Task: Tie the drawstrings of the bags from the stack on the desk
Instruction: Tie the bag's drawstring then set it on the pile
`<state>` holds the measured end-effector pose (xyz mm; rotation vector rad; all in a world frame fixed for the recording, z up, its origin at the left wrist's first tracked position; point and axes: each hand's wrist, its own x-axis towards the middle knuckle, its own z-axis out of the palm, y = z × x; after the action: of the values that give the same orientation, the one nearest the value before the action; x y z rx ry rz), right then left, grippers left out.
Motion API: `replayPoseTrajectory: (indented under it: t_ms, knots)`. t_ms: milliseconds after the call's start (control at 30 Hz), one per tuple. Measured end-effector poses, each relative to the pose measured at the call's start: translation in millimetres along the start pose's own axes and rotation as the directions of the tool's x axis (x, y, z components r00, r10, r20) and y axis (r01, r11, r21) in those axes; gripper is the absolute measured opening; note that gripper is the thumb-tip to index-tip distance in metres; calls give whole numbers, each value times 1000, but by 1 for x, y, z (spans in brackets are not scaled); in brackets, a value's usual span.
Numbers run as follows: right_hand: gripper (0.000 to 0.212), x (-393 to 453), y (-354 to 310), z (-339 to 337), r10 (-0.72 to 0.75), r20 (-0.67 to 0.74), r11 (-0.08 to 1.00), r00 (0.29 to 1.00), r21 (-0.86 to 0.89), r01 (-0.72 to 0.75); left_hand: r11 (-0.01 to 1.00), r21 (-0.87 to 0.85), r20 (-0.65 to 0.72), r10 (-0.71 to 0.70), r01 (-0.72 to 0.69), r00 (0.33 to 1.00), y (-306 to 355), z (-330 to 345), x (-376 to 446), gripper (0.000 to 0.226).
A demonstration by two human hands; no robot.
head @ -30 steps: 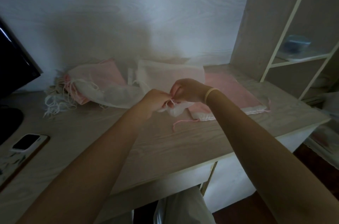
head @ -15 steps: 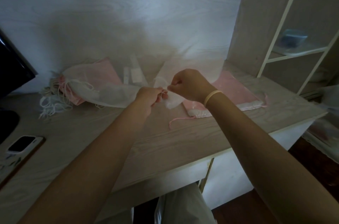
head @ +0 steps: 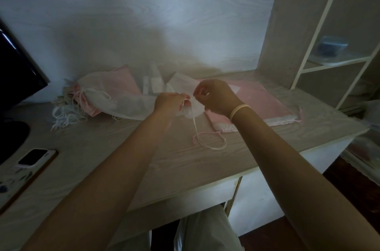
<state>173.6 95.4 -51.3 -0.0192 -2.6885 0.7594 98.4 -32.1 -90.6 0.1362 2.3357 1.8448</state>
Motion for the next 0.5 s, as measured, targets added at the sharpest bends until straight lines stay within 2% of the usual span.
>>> replayPoseTrajectory:
  t_ms: [133,267,367,500]
  knots:
    - [28,2,9,24,17,36,995,999,-95,-14,999,-20,13,43,-43,999,-1,-3,-12,20]
    - [23,0,13,35,37,-17,997,999,-70,-38,998,-22,30,54,-54,998,-6,-6,-21,15]
    - [24,-5,11,35,29,-19,998,999,-50,-30,999,-29,43,-14,15,999,-10,-7,-22,15]
    - [20,-7,11,31,1,22,999,1000,-46,0,985,-142,116,-83,99,990,-16,-9,-18,11]
